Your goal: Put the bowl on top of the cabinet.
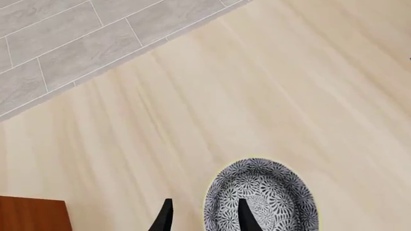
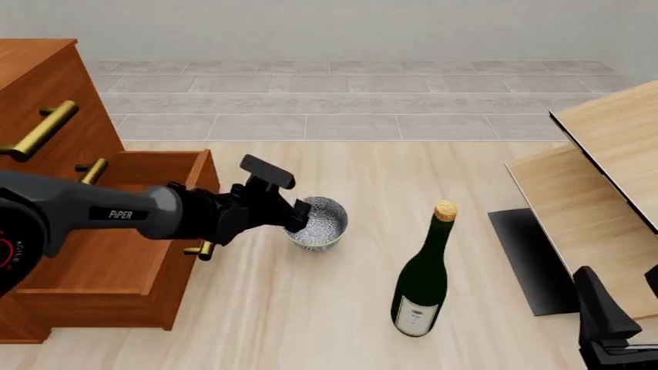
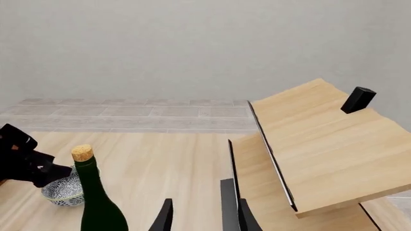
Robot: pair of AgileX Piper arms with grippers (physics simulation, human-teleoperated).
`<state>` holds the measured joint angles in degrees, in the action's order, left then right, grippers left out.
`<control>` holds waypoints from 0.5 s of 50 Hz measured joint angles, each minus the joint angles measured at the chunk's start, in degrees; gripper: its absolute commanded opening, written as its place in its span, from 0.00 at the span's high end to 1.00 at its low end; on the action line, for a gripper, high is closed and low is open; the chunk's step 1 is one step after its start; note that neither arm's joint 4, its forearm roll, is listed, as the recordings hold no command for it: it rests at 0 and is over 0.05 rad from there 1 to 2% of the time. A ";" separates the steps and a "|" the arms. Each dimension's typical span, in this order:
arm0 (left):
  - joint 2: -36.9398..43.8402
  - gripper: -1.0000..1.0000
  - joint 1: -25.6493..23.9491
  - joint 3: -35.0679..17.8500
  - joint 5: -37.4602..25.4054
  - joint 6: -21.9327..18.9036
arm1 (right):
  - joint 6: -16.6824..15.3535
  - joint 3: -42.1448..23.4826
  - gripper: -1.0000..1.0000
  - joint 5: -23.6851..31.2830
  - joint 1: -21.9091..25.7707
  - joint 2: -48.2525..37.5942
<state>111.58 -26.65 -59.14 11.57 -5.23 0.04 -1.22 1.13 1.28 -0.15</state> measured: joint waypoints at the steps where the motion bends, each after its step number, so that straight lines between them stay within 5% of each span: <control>1: 0.08 0.00 0.01 -0.03 0.02 -0.02 | 0.00 -0.01 0.00 0.02 0.00 0.01; 25: 1.84 0.00 -0.21 -0.86 0.49 -0.36 | 0.00 0.08 0.00 -0.04 0.06 0.02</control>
<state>113.42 -26.86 -59.99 12.05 -5.60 0.04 -1.14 1.09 1.34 -0.12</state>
